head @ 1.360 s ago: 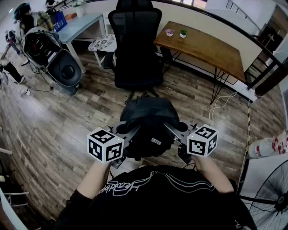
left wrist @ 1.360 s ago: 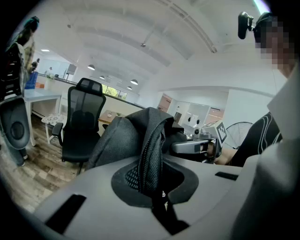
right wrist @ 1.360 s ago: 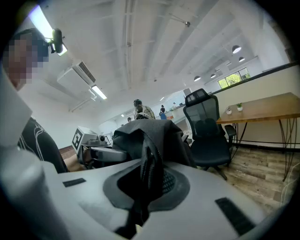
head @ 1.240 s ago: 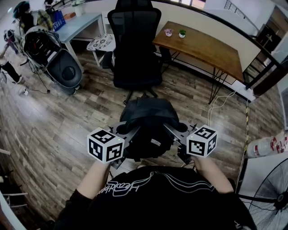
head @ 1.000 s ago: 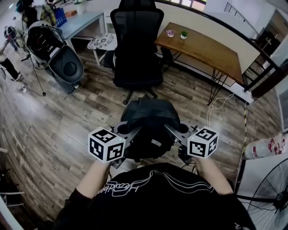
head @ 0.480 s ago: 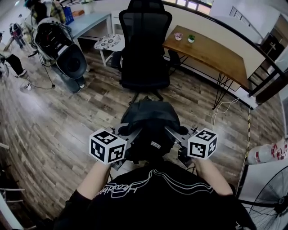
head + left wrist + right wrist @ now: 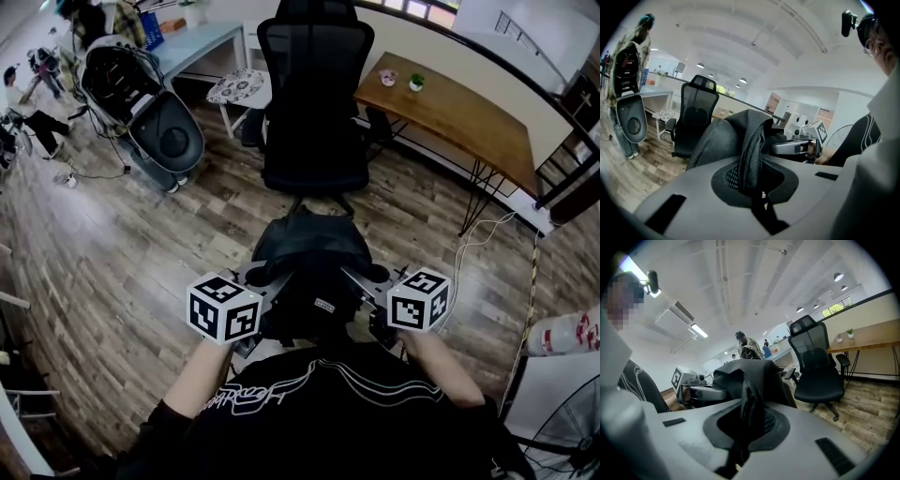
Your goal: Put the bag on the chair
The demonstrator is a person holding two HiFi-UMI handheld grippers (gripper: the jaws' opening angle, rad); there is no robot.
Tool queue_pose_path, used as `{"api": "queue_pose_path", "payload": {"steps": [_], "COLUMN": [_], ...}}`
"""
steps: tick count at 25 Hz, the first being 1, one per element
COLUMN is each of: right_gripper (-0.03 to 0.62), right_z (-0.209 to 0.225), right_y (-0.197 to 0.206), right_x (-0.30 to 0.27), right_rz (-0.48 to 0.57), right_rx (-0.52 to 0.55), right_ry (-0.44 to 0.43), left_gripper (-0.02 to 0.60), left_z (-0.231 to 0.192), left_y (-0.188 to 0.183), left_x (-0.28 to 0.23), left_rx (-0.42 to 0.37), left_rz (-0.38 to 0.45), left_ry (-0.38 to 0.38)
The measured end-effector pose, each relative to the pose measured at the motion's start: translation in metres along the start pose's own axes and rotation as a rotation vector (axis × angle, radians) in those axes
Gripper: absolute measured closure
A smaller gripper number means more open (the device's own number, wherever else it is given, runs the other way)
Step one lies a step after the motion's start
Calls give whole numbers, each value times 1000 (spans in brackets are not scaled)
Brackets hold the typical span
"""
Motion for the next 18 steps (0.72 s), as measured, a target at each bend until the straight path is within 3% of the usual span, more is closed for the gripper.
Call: {"api": "queue_pose_path", "payload": {"steps": [8, 18], "right_gripper": [592, 592], "right_z": [77, 203], "right_y": [-37, -101], "right_x": [-23, -51], "right_rz": [-14, -55], "right_rx": [-45, -81], "right_ry": [-19, -20], "left_gripper": [546, 546], "left_z": [-41, -103], "left_y": [-40, -107], "left_x": [-65, -178], "left_rx": [24, 55], "left_rz": [-42, -92], "left_ry": [-24, -42]}}
Point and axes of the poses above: the fingertips, and each gripper's own axes: x backward along the fingers, z to its right, y out of its underside, the point moved 7 cm from there along x, backward along the fingers, and after that the axes turned 4 degrees about -y, right-handed, at the moved point
